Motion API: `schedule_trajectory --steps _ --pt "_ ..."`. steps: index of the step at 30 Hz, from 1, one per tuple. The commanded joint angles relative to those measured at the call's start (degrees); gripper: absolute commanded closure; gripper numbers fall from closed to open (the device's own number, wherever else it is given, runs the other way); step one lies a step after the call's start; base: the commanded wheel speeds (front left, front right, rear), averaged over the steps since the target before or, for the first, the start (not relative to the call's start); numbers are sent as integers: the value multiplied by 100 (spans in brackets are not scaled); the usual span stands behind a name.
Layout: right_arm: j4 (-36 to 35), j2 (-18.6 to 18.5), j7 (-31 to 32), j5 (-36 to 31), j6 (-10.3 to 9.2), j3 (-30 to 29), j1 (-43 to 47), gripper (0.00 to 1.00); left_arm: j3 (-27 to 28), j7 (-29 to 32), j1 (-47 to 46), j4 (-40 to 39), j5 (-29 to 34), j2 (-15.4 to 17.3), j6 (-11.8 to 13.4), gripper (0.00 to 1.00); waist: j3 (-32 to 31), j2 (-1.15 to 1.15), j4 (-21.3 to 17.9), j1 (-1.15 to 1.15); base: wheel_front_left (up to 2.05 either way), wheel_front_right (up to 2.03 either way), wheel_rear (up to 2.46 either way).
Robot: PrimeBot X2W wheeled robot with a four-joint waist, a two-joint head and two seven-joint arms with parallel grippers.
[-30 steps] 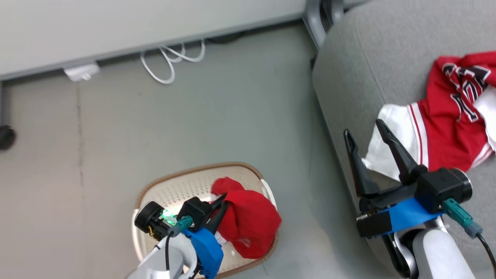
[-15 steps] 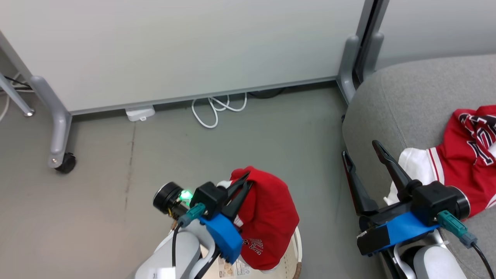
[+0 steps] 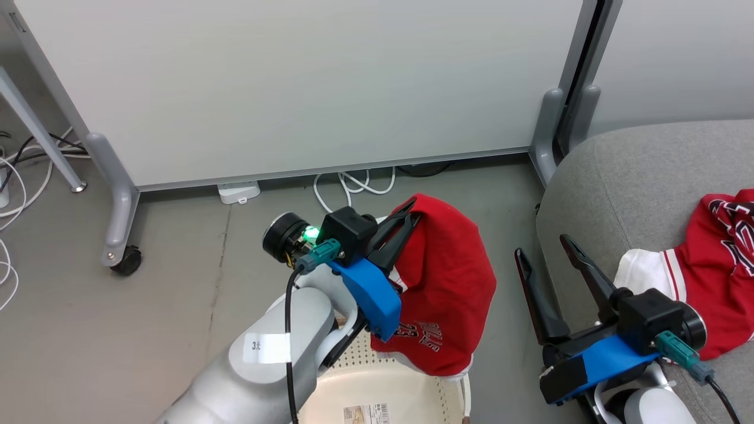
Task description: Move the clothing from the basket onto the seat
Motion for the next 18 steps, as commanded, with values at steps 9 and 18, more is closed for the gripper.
schedule_trajectory --steps 9,18 --pt "101 7 -51 58 1 53 96 0 -195 -29 -273 87 -196 -77 -3 100 -115 0 -5 0 0 0 0" --pt "286 -79 123 105 1 276 -55 0 -268 -51 -307 157 -263 -83 -3 100 -125 0 -46 0 0 0 0"
